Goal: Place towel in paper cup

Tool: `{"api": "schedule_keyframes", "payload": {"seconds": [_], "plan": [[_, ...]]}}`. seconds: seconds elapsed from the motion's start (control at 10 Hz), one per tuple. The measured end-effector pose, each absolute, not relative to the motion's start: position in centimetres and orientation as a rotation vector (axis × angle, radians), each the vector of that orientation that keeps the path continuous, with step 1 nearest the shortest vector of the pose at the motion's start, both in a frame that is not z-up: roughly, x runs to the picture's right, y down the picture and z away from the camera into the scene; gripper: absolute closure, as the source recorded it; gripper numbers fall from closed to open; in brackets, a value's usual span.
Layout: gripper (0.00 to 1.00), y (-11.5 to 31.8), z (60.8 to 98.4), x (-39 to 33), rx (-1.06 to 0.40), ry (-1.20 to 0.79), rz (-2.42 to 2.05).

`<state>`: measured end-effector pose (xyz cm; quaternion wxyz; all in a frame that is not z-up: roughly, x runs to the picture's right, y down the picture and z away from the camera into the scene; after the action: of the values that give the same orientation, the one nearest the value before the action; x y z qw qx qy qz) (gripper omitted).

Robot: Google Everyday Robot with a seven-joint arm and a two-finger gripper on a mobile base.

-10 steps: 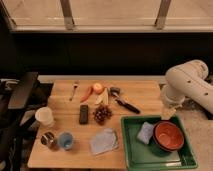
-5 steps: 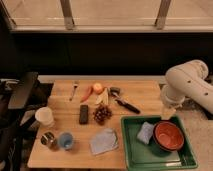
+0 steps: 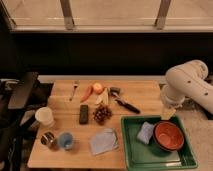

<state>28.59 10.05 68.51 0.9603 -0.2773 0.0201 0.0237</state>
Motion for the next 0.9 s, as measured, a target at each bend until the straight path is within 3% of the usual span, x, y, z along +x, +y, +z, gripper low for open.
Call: {"api": "schedule_keyframes", "payload": {"seconds": [0.9], "plan": [[0.35,8.2,67.1,25.3,-0.502,0.004,-0.063]]}}
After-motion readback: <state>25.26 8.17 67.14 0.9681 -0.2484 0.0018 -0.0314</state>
